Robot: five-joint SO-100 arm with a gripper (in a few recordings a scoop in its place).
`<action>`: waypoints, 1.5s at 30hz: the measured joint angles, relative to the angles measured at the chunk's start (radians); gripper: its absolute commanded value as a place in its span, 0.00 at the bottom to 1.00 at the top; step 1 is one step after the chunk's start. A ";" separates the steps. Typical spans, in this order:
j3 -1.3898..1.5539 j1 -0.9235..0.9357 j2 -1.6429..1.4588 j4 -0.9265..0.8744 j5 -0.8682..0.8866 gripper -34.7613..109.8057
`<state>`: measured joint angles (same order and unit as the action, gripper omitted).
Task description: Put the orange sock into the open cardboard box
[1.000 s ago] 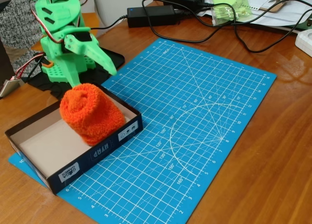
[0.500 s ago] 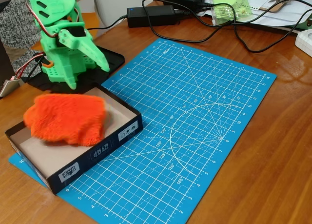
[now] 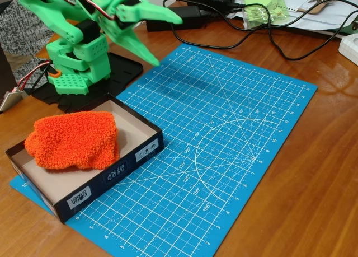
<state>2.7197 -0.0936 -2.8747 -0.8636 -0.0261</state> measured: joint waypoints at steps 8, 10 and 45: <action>0.110 0.060 0.066 0.023 0.118 0.32; 0.175 0.066 -0.051 -0.008 0.103 0.29; 0.379 0.140 -0.483 -0.193 0.029 0.24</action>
<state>3.0986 0.0460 -3.3579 -1.0569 0.0031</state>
